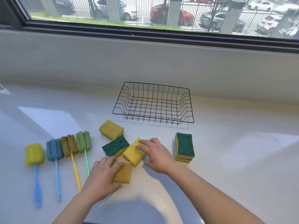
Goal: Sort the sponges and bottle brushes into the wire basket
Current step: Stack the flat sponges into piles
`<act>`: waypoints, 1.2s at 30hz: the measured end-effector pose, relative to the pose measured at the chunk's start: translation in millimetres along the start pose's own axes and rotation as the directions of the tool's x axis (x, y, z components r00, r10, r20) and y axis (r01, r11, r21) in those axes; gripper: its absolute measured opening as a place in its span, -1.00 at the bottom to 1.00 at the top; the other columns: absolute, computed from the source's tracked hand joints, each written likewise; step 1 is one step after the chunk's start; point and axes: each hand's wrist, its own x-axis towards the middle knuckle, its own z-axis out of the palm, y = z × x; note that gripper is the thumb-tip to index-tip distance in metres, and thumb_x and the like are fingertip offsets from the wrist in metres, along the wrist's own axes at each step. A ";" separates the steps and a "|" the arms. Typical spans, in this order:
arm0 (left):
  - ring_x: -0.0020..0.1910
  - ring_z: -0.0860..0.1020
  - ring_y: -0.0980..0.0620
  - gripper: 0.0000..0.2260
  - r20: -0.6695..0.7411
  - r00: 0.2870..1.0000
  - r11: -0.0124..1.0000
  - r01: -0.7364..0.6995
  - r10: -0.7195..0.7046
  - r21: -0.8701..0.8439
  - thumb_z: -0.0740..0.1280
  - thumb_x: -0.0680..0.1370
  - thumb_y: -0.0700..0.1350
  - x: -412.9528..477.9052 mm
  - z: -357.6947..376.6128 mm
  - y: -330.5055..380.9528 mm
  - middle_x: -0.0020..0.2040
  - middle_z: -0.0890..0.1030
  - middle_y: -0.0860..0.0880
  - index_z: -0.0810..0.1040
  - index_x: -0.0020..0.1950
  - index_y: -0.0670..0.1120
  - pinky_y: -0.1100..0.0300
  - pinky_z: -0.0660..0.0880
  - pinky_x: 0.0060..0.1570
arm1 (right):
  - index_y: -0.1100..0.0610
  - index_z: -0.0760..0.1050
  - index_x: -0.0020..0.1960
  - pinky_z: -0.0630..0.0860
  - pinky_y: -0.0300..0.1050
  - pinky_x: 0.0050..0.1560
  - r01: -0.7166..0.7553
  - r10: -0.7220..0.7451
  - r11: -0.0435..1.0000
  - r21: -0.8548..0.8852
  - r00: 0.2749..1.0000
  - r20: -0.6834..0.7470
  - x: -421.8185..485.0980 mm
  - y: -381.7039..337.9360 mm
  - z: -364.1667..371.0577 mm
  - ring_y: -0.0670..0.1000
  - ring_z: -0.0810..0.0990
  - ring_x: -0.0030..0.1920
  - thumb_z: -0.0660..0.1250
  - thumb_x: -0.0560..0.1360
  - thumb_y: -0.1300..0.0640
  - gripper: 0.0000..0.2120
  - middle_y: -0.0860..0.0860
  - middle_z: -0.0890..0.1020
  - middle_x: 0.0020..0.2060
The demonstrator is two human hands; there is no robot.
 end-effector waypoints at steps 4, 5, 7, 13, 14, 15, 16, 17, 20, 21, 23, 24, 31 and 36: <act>0.28 0.34 -0.01 -0.38 -0.014 0.999 0.996 -0.048 0.049 0.070 0.34 0.35 0.24 4.6 -3.3 -1.5 0.27 0.43 0.10 0.34 0.40 0.19 0.11 0.30 0.16 | -0.07 0.24 0.54 0.45 0.08 0.24 -0.001 0.011 0.992 -0.125 0.997 0.081 15.0 1.2 12.5 0.18 0.28 0.37 0.40 0.47 0.11 -0.31 -0.12 0.21 0.59; 0.23 0.37 -0.02 -0.40 -0.023 0.998 0.996 -0.049 0.050 0.069 0.36 0.35 0.20 5.2 -3.0 -1.3 0.23 0.45 0.09 0.37 0.38 0.16 0.10 0.33 0.14 | -0.05 0.27 0.51 0.46 0.08 0.23 0.003 0.009 0.989 -0.147 0.997 0.077 15.6 1.1 15.5 0.18 0.29 0.36 0.42 0.46 0.09 -0.33 -0.11 0.24 0.57; 0.17 0.39 -0.04 -0.43 -0.039 0.998 0.996 -0.047 0.050 0.069 0.36 0.35 0.16 5.6 -1.5 -0.2 0.17 0.48 0.06 0.40 0.36 0.13 0.09 0.36 0.11 | -0.01 0.36 0.41 0.48 0.09 0.16 0.007 -0.001 0.982 -0.191 0.999 0.034 15.2 1.2 19.5 0.19 0.33 0.30 0.48 0.40 0.02 -0.38 -0.05 0.35 0.48; 0.17 0.39 0.00 -0.47 -0.104 0.994 0.995 0.029 -0.038 -0.091 0.34 0.40 0.16 -6.4 0.5 0.2 0.14 0.51 0.09 0.46 0.37 0.11 0.13 0.33 0.18 | 0.06 0.40 0.14 0.47 0.02 0.00 -0.027 0.031 0.982 -0.187 0.999 0.022 5.5 7.3 19.7 0.12 0.36 0.12 0.62 0.21 -0.15 -0.34 0.04 0.41 0.13; 0.17 0.40 0.01 -0.50 -0.131 0.985 0.969 0.080 -0.112 -0.233 0.39 0.41 0.13 -11.2 0.4 0.5 0.13 0.53 0.08 0.49 0.35 0.10 0.12 0.35 0.20 | 0.07 0.38 0.13 0.48 0.03 -0.04 -0.026 0.031 0.983 -0.184 0.999 0.024 2.1 7.5 20.8 0.12 0.36 0.11 0.63 0.21 -0.10 -0.35 0.05 0.40 0.14; 0.15 0.43 0.02 -0.55 -0.139 0.965 0.899 0.145 -0.220 -0.414 0.45 0.43 0.08 -16.1 -1.6 2.3 0.11 0.56 0.08 0.52 0.31 0.12 0.12 0.38 0.18 | 0.08 0.36 0.12 0.49 0.04 -0.06 -0.024 0.028 0.982 -0.188 0.999 0.018 -1.1 7.3 22.7 0.13 0.37 0.12 0.62 0.23 -0.04 -0.38 0.05 0.39 0.17; 0.11 0.49 0.03 -0.62 -0.101 0.934 0.758 0.211 -0.343 -0.617 0.48 0.44 0.03 -20.0 -4.7 5.2 0.06 0.60 0.07 0.56 0.25 0.14 0.12 0.44 0.12 | 0.09 0.36 0.12 0.50 0.04 -0.08 -0.026 0.027 0.981 -0.192 1.000 0.003 -4.8 6.8 25.2 0.15 0.39 0.13 0.58 0.26 0.02 -0.44 0.05 0.39 0.18; 0.03 0.57 0.03 -0.70 -0.009 0.898 0.540 0.256 -0.439 -0.802 0.48 0.46 -0.01 -21.8 -7.5 9.9 0.00 0.64 0.04 0.59 0.18 0.16 0.15 0.50 0.00 | 0.11 0.35 0.10 0.50 0.04 -0.11 -0.037 0.035 0.982 -0.186 0.999 -0.015 -8.4 6.5 27.9 0.16 0.40 0.13 0.52 0.29 0.07 -0.51 0.04 0.40 0.17; -0.16 0.67 -0.05 -0.84 0.319 0.829 -0.109 0.304 -0.459 -0.947 0.34 0.58 -0.07 -16.7 -6.9 25.4 -0.07 0.71 -0.12 0.63 0.14 -0.02 0.16 0.52 -0.26 | 0.12 0.37 0.05 0.47 0.01 -0.12 -0.153 0.149 0.986 -0.072 0.987 -0.061 -19.8 3.6 28.6 0.16 0.44 0.08 0.38 0.31 0.02 -0.61 0.05 0.46 0.05; -0.16 0.64 -0.10 -0.80 0.399 0.813 -0.229 0.330 -0.424 -0.916 0.30 0.60 -0.05 -13.3 -5.5 28.9 -0.06 0.71 -0.16 0.62 0.15 -0.09 0.11 0.49 -0.24 | 0.12 0.39 0.08 0.46 0.01 -0.08 -0.209 0.208 0.978 -0.005 0.975 -0.071 -23.7 4.1 27.4 0.15 0.45 0.07 0.37 0.33 -0.01 -0.61 0.06 0.48 0.03; -0.17 0.60 -0.15 -0.72 0.498 0.785 -0.362 0.372 -0.369 -0.855 0.24 0.61 -0.02 -7.0 -1.3 33.9 -0.08 0.69 -0.22 0.60 0.17 -0.17 0.04 0.45 -0.19 | 0.06 0.45 0.20 0.48 -0.01 -0.01 -0.344 0.365 0.916 0.208 0.928 -0.073 -35.2 4.2 24.2 0.13 0.52 0.08 0.36 0.40 -0.03 -0.59 0.06 0.55 0.05; -0.20 0.61 -0.15 -0.71 0.517 0.775 -0.364 0.393 -0.363 -0.845 0.23 0.61 -0.03 -4.1 2.0 35.6 -0.13 0.69 -0.21 0.60 0.18 -0.18 0.03 0.47 -0.18 | 0.00 0.48 0.23 0.52 -0.01 0.00 -0.406 0.456 0.822 0.399 0.890 -0.033 -42.3 3.1 21.5 0.12 0.57 0.06 0.36 0.44 -0.02 -0.63 0.05 0.60 0.05; -0.03 0.58 -0.20 -0.60 0.263 0.676 0.052 0.407 -0.688 -0.912 0.17 0.56 -0.08 -5.3 25.9 34.5 0.05 0.60 -0.18 0.39 0.40 0.03 -0.09 0.56 0.08 | 0.07 0.58 0.23 0.57 0.37 0.18 -0.345 0.456 -0.179 0.921 0.801 0.388 -78.1 -5.3 21.6 0.32 0.69 0.06 0.18 0.63 0.18 -0.74 0.25 0.71 0.07; 0.09 0.54 0.03 -0.45 0.065 0.782 0.394 0.381 -0.619 -0.836 0.30 0.49 0.26 -8.7 23.9 42.7 0.23 0.43 0.07 0.30 0.44 0.15 0.08 0.50 0.02 | 0.04 0.64 0.18 0.64 0.24 0.09 -0.322 0.343 -0.341 0.883 0.832 0.436 -74.8 -15.6 26.9 0.31 0.68 0.03 0.19 0.62 0.18 -0.72 0.29 0.69 0.08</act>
